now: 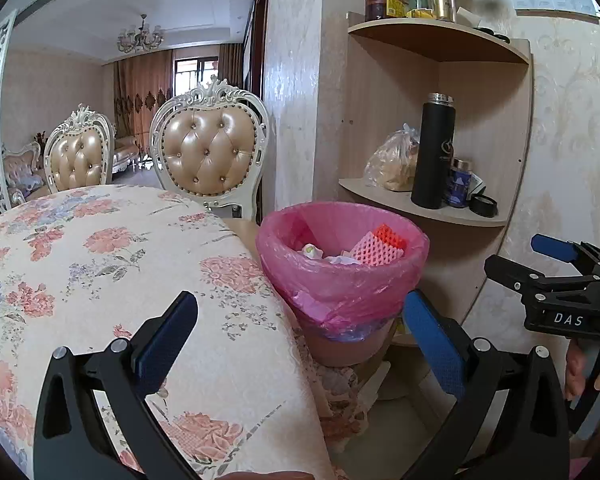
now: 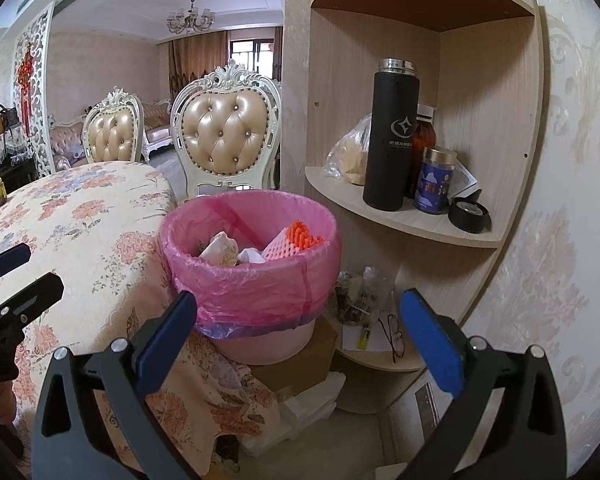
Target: Collect trash
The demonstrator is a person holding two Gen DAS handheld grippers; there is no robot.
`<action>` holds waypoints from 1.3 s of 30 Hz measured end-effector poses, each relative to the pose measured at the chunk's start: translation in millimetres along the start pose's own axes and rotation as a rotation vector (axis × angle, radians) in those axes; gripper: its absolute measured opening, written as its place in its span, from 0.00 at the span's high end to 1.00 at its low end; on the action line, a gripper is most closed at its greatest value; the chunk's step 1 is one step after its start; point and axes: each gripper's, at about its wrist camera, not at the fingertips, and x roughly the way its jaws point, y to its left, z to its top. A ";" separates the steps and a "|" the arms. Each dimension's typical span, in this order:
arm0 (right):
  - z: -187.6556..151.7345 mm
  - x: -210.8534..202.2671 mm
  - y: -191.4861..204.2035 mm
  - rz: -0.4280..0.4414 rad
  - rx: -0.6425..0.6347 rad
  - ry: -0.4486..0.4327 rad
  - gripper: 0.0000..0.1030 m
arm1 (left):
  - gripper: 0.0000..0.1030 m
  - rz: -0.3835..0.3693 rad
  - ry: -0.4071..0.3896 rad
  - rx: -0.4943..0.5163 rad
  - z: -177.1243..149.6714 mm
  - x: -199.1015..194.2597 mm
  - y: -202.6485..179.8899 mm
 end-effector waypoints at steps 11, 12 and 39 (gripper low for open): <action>1.0 -0.5 0.9 0.002 -0.001 0.002 0.04 | 0.06 -0.006 -0.003 0.009 0.9 -1.2 -2.3; 1.1 -0.2 0.7 0.003 -0.001 0.003 0.04 | 0.06 -0.007 -0.003 0.008 1.1 -1.3 -2.1; 0.0 0.9 4.6 0.009 0.004 0.007 0.04 | 0.06 -0.023 -0.007 0.023 1.4 -3.3 -6.6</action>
